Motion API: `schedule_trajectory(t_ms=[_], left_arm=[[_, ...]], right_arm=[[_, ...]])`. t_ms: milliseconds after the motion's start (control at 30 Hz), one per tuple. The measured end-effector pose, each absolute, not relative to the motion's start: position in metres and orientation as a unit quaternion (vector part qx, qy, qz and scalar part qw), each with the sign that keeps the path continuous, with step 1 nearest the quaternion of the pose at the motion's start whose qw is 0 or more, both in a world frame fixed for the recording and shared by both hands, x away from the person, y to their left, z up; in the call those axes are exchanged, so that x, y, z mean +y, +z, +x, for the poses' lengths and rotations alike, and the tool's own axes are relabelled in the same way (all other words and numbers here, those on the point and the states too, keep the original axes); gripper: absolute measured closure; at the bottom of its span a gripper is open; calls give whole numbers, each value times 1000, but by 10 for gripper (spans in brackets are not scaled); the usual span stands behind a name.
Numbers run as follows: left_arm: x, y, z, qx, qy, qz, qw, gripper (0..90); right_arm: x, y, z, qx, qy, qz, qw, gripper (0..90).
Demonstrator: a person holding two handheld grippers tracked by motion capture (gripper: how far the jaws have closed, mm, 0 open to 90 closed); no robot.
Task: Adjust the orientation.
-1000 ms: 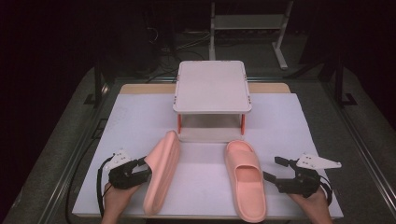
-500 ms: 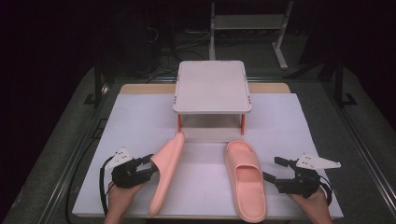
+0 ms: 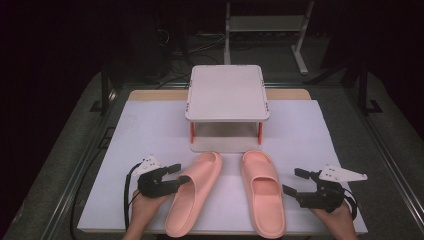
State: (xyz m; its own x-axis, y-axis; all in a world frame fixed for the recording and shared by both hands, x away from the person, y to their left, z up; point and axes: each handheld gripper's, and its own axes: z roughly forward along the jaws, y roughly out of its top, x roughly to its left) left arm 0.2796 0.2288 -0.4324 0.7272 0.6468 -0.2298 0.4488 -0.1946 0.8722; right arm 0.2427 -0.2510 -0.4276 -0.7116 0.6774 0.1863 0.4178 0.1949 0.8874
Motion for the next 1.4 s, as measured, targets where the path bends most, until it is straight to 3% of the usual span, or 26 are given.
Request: schedule_trajectory(t_ms=[267,433,533,700,900,1400], left_arm=[[213,-433,277,330,97,796,498,329],[207,-433,276,321,109,802,492,216],[206,-434,276,316,112,808,484,205],[204,-436,275,312,114,815,474,240],[204,-436,274,313,126,816,470,341],[202,-441,274,310,130,827,450,428]], right_arm=[[-243,-427,242,773,521,345,107,216],[-238,-428,243,777,517,344,108,216],[-236,-428,244,777,516,343,108,217],[-229,-429,248,781,507,347,113,221],[-224,-431,251,787,493,351,123,242],[-214,-437,257,797,452,373,147,420]])
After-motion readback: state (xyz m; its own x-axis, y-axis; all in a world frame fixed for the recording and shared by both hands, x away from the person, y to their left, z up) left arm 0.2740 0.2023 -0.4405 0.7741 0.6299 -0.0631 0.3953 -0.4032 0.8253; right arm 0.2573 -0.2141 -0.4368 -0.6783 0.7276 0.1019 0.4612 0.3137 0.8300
